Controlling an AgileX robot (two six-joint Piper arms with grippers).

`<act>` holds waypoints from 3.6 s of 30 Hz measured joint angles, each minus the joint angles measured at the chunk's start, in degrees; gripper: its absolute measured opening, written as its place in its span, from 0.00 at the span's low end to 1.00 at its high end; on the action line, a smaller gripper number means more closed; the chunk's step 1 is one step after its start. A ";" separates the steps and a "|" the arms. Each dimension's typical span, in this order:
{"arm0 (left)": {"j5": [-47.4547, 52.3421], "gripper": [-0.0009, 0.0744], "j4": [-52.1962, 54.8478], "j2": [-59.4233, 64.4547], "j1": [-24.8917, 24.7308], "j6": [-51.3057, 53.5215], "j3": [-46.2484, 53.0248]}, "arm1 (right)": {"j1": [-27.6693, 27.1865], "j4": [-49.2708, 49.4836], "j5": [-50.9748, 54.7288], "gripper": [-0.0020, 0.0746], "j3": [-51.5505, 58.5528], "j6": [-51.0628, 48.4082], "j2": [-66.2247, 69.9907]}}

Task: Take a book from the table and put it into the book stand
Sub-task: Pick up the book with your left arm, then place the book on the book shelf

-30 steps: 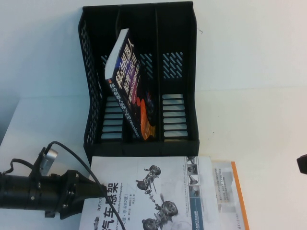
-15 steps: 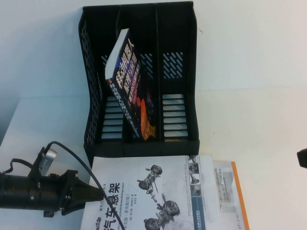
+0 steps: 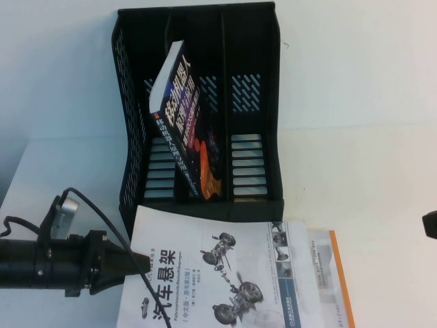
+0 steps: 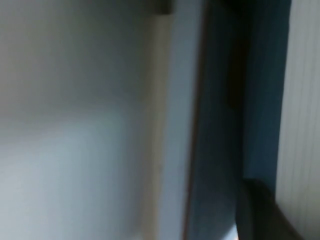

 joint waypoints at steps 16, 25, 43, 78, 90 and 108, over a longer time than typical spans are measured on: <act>0.50 0.17 6.16 -24.91 0.00 -10.23 0.00 | 0.00 -0.43 0.00 0.02 0.00 0.00 0.00; 3.48 0.17 17.28 -40.74 0.00 -21.77 -9.06 | 0.00 -1.48 0.00 0.02 0.00 0.04 0.00; 9.63 0.17 28.24 -46.83 0.00 -40.65 -42.41 | 0.00 -2.82 -0.14 0.02 0.85 0.04 0.00; -4.57 0.16 44.76 -32.27 0.00 -51.13 -56.22 | 0.00 -3.87 -2.33 0.02 3.89 0.07 0.00; -8.53 0.16 37.03 -32.03 0.00 -53.03 -64.53 | 0.00 -3.87 -3.82 0.02 3.89 0.27 0.00; -10.71 0.16 39.08 -25.69 0.00 -55.60 -64.53 | 0.00 -3.87 -2.15 0.02 3.97 1.60 0.00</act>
